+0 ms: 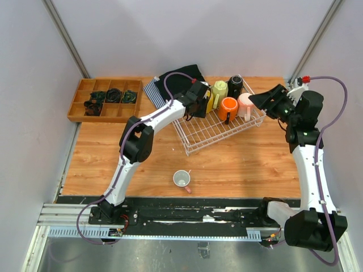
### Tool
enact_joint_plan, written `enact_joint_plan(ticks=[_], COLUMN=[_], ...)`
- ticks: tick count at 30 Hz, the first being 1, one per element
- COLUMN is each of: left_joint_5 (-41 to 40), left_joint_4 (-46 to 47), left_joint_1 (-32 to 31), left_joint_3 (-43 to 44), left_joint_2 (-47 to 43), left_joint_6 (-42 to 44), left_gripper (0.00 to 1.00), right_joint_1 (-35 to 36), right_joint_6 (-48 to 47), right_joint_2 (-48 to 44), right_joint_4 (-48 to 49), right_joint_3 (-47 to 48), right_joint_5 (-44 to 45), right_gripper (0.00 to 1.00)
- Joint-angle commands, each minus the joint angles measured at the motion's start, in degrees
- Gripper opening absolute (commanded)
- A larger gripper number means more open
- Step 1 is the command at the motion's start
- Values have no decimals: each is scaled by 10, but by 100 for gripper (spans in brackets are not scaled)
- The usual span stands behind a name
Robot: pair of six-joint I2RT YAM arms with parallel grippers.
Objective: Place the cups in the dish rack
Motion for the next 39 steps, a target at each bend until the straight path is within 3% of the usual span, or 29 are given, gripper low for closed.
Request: enact_joint_plan(ticks=[1,3,6,13,17,24,29,34,39], left_joint_5=[-10,-23,-50,-91,-101,-79,-31,38,65], left_joint_4=[3,0,-3,2,5,-42,-31,36,19], left_joint_1=[-5,-5,-5,4,11,19,22,68,97], left_joint_3=[-7,-10,-10,-31,-47,-77,-224,-405,-470], left_joint_2=[-36,-41,-49,-97,-143,-235,-350,-534,-637], left_joint_6=[-11,-11,-9,-13,-12,-23,-67,-128,-149], left_gripper=[41,53,60,63,65,67,67,69,73], right_joint_1=[-4,-3,0,15,28,165,303,404,461], right_joint_6=[6,6,1,-37,-52,-132,-192,-267,-309], right_joint_2=[-7,-7,-6,-3,1,-3,5,37,93], right_joint_4=[21,21,16,-60,-109,-228,-278,-306,-319], right_joint_3=[-9,-9,-6,21,33,57,48,48,54], right_joint_5=[-12,-12,-10,18,14,53,68,63,63], right_gripper=[66,66,66,70,62,63,62,58,55])
